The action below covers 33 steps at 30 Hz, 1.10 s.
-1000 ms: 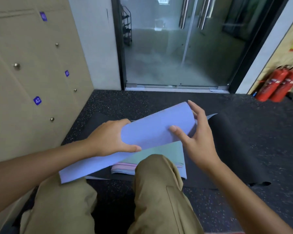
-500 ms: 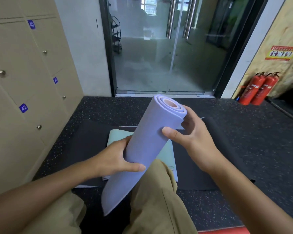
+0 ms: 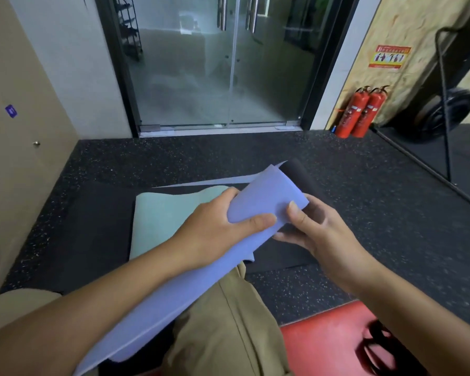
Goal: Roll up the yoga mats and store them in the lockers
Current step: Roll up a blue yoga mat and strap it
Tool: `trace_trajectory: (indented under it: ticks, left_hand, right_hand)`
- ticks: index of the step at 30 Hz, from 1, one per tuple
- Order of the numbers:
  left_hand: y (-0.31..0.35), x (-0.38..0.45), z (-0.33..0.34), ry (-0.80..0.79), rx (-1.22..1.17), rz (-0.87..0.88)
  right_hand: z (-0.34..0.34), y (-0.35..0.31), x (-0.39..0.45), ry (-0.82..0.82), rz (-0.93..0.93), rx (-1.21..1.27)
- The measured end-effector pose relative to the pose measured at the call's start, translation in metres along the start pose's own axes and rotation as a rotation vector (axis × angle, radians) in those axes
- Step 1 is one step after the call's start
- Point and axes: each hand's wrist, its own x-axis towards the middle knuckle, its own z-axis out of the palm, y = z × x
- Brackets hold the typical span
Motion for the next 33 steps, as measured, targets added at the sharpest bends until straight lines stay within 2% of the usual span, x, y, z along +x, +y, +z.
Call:
trace_trajectory:
  ticks: [4,7,10,12,15,18,22,25,29,33]
  left_hand:
    - [-0.008,0.0,0.026,-0.043,0.293,0.001]
    - [-0.012,0.006,0.034,-0.129,0.392,-0.032]
    - [-0.015,0.012,0.041,-0.181,0.493,-0.076]
    - [-0.017,0.015,0.045,-0.233,0.557,-0.097]
    - [-0.021,0.02,0.047,-0.304,0.572,-0.118]
    - [-0.027,0.025,0.045,-0.357,0.542,-0.147]
    - [-0.033,0.029,0.042,-0.379,0.486,-0.157]
    - [-0.036,0.03,0.04,-0.385,0.508,-0.169]
    - [-0.04,0.031,0.039,-0.388,0.556,-0.173]
    - [-0.043,0.033,0.037,-0.392,0.521,-0.17]
  right_hand:
    - [-0.032,0.028,-0.023,-0.067,0.141,-0.123]
    - [-0.062,0.047,-0.042,-0.07,0.191,-0.27]
    - [-0.099,0.063,-0.057,-0.019,0.282,-0.336]
    - [-0.126,0.077,-0.065,0.037,0.345,-0.491]
    - [-0.164,0.1,-0.078,0.072,0.434,-0.785]
    - [-0.182,0.115,-0.089,0.028,0.531,-1.008]
    - [-0.178,0.133,-0.096,-0.062,0.729,-1.207]
    - [-0.176,0.153,-0.098,-0.02,0.839,-1.391]
    - [-0.177,0.163,-0.099,0.073,0.881,-1.453]
    - [-0.169,0.16,-0.101,-0.002,0.902,-1.423]
